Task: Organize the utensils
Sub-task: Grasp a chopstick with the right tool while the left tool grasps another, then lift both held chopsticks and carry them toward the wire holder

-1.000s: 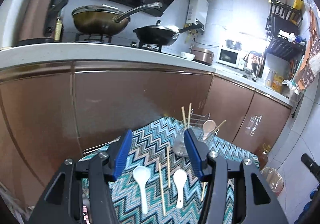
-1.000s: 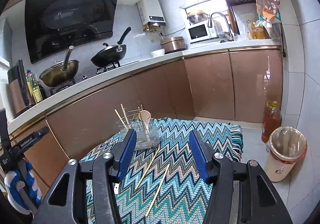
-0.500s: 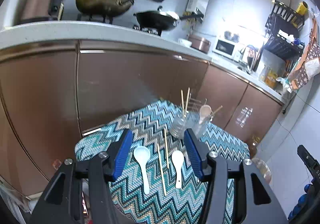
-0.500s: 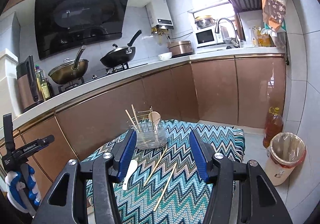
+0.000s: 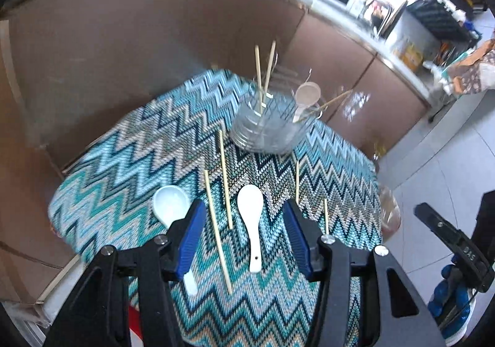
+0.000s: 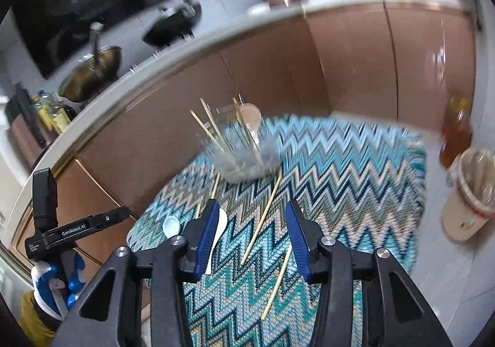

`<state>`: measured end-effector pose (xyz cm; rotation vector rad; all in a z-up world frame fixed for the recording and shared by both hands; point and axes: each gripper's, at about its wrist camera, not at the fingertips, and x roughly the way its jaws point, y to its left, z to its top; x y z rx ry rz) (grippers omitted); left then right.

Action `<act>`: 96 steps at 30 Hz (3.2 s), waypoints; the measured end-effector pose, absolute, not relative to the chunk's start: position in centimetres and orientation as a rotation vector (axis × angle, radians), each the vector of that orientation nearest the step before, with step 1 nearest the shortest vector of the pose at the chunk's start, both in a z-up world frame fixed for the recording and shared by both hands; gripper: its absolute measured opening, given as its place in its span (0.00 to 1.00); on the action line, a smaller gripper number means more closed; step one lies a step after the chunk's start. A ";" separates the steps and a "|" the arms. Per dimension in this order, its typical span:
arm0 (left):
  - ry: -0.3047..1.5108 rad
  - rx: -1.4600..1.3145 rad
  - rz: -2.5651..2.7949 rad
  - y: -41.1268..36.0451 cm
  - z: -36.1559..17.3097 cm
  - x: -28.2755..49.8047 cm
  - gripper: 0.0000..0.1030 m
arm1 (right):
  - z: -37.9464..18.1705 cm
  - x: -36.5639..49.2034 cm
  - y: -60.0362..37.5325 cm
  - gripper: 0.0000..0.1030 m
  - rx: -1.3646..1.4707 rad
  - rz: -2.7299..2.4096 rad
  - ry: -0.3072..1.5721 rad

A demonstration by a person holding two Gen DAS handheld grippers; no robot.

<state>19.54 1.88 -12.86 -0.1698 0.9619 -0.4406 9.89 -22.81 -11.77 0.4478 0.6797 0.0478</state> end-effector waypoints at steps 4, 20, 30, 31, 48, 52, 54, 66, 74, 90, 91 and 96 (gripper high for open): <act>1.071 -0.162 -0.439 0.1 -16.0 24.9 0.43 | -14.3 15.4 -23.0 0.39 0.467 0.077 0.799; 1.299 -0.179 -0.431 -4.0 -25.0 36.4 0.14 | -25.1 28.9 -24.1 0.28 0.496 0.100 1.112; 1.364 -0.158 -0.404 -4.5 -26.7 37.8 0.10 | -26.5 31.4 -23.4 0.26 0.477 0.089 1.166; 1.367 -0.157 -0.404 -4.5 -26.8 37.9 0.09 | -26.6 31.6 -23.2 0.26 0.472 0.088 1.170; 1.339 -0.238 -0.371 -4.0 -26.8 38.1 0.05 | -27.2 32.1 -22.7 0.08 0.477 0.087 1.175; 1.277 -0.271 -0.380 -3.2 -25.0 36.8 0.05 | -25.3 30.1 -23.7 0.08 0.490 0.127 1.109; 1.236 -0.282 -0.388 -2.6 -23.7 35.8 0.05 | -23.8 28.9 -23.6 0.07 0.484 0.145 1.060; 0.962 -0.290 -0.427 -0.5 -14.7 27.0 0.05 | -16.3 20.0 -21.9 0.05 0.422 0.161 0.851; 0.805 -0.239 -0.400 0.3 -9.1 20.2 0.05 | -11.6 13.4 -19.5 0.05 0.379 0.181 0.736; 0.574 -0.235 -0.363 3.0 -0.5 14.1 0.05 | -3.0 6.7 -17.1 0.05 0.273 0.205 0.527; 0.564 -0.240 -0.365 3.2 0.0 14.2 0.05 | -2.6 6.8 -17.0 0.05 0.264 0.205 0.518; 0.488 -0.281 -0.381 3.9 1.7 15.0 0.05 | -0.4 7.5 -16.7 0.05 0.228 0.210 0.462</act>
